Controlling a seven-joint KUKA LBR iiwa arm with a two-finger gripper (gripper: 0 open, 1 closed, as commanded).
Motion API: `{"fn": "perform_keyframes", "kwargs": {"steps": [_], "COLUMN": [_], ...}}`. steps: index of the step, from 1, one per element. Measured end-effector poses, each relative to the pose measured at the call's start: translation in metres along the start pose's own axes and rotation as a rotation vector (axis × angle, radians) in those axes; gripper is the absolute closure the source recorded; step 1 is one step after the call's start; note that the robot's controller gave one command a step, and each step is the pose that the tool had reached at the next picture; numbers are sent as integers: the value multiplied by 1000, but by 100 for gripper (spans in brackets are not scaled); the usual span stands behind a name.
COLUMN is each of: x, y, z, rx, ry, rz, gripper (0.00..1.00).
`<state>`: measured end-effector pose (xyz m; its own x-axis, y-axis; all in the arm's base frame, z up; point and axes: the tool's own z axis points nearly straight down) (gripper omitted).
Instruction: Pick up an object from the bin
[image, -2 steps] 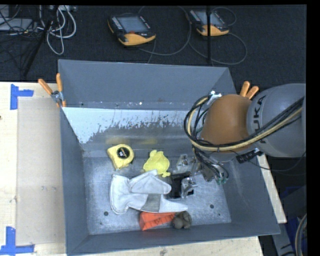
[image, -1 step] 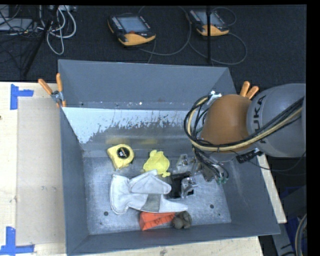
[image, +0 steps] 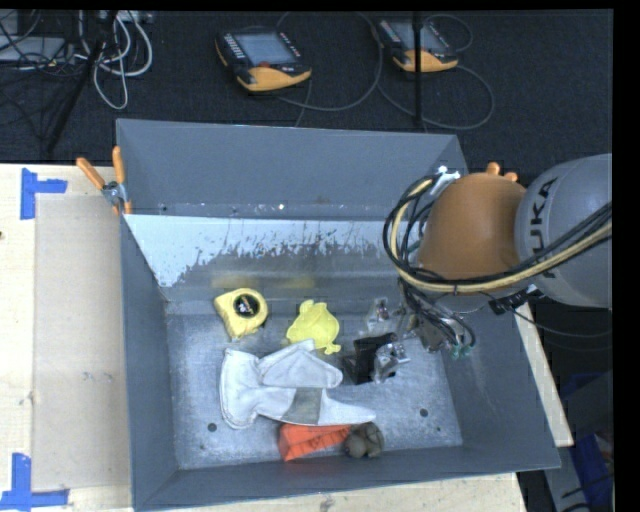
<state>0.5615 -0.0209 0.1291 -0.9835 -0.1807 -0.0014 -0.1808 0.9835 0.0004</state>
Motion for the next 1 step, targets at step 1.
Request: {"fn": "perform_keyframes", "kwargs": {"steps": [1], "x": [1], "y": [0], "z": [3], "rx": [-1], "ry": [2], "rz": [1], "gripper": [100]}}
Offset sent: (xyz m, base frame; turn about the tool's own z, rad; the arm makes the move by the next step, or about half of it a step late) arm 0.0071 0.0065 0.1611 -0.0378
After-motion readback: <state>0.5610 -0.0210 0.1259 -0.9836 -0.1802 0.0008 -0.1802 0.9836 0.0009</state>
